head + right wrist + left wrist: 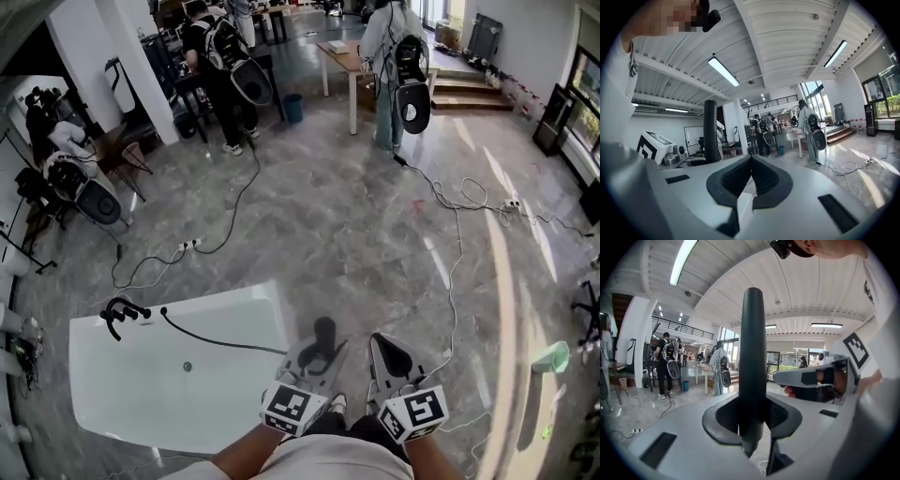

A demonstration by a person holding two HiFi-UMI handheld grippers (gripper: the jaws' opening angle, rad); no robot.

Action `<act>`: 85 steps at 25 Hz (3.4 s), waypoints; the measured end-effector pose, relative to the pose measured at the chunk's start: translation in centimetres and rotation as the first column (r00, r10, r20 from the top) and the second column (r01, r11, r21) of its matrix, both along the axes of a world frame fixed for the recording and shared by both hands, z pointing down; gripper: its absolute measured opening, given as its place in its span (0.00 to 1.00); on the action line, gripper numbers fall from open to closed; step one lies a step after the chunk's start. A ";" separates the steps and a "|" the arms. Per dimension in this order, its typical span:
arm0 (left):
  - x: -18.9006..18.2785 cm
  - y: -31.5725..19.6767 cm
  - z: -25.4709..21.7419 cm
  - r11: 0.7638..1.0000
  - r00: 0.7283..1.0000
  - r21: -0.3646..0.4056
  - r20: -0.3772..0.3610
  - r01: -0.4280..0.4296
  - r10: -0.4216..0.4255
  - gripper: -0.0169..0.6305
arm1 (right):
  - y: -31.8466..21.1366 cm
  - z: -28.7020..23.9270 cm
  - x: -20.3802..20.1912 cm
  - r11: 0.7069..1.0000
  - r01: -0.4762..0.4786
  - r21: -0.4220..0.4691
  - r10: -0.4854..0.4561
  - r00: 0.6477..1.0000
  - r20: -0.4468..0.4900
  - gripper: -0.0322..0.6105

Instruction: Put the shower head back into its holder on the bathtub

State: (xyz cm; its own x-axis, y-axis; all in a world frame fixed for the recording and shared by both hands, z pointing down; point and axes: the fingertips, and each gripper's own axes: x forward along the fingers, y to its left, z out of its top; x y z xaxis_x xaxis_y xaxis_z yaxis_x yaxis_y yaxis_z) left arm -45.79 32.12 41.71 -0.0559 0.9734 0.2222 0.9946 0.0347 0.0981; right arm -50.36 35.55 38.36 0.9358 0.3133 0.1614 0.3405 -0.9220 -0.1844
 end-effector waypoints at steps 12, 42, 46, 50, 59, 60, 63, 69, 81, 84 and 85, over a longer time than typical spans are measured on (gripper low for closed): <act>5.8 4.9 -1.0 0.990 0.990 -0.018 -0.008 0.140 -0.140 0.19 | 5.0 -1.0 7.2 0.987 0.160 -0.019 -0.161 0.987 -0.028 0.07; 23.4 16.8 -1.5 0.846 0.846 0.010 -0.029 0.533 -0.532 0.19 | 18.3 -0.9 26.3 0.834 0.551 0.013 -0.548 0.831 -0.093 0.07; 27.4 17.4 -0.8 0.833 0.833 0.005 -0.019 0.553 -0.553 0.19 | 18.6 -0.4 30.3 0.817 0.577 0.008 -0.575 0.815 -0.075 0.07; 32.7 18.6 -0.6 0.829 0.829 -0.007 -0.022 0.559 -0.559 0.19 | 19.7 -0.2 35.8 0.806 0.592 -0.002 -0.591 0.805 -0.059 0.07; 44.7 18.6 -1.4 0.796 0.796 -0.029 -0.021 0.604 -0.605 0.19 | 19.2 -1.4 47.9 0.761 0.648 -0.026 -0.648 0.760 -0.051 0.07; 45.6 18.4 -1.6 0.790 0.789 -0.030 -0.021 0.613 -0.613 0.19 | 19.0 -1.5 48.8 0.753 0.657 -0.026 -0.657 0.752 -0.052 0.07; 47.9 17.9 -2.3 0.767 0.767 -0.038 -0.026 0.641 -0.642 0.19 | 18.3 -2.1 51.3 0.725 0.688 -0.028 -0.688 0.723 -0.057 0.07; 51.9 16.6 -2.8 0.701 0.700 -0.041 -0.034 0.712 -0.713 0.19 | 17.4 -2.6 55.9 0.657 0.753 -0.023 -0.753 0.654 -0.069 0.07; 61.5 13.0 -1.8 0.407 0.406 -0.013 -0.040 0.914 -0.913 0.19 | 14.5 -1.2 67.3 0.366 0.930 0.012 -0.928 0.366 -0.064 0.07; 63.3 12.0 -2.0 0.324 0.323 -0.009 -0.040 0.946 -0.946 0.19 | 13.8 -1.1 69.4 0.289 0.957 0.022 -0.955 0.290 -0.066 0.07; 63.9 11.8 -1.9 0.298 0.298 -0.008 -0.042 0.954 -0.954 0.19 | 13.6 -1.0 70.1 0.266 0.964 0.025 -0.961 0.267 -0.066 0.07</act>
State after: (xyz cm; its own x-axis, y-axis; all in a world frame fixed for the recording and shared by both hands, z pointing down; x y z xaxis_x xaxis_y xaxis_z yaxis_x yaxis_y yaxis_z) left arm 18.06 43.91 39.78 0.9169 0.3352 0.2166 0.3311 -0.9419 0.0560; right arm 19.73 49.10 37.31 0.5509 -0.8277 0.1069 -0.7964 -0.5596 -0.2294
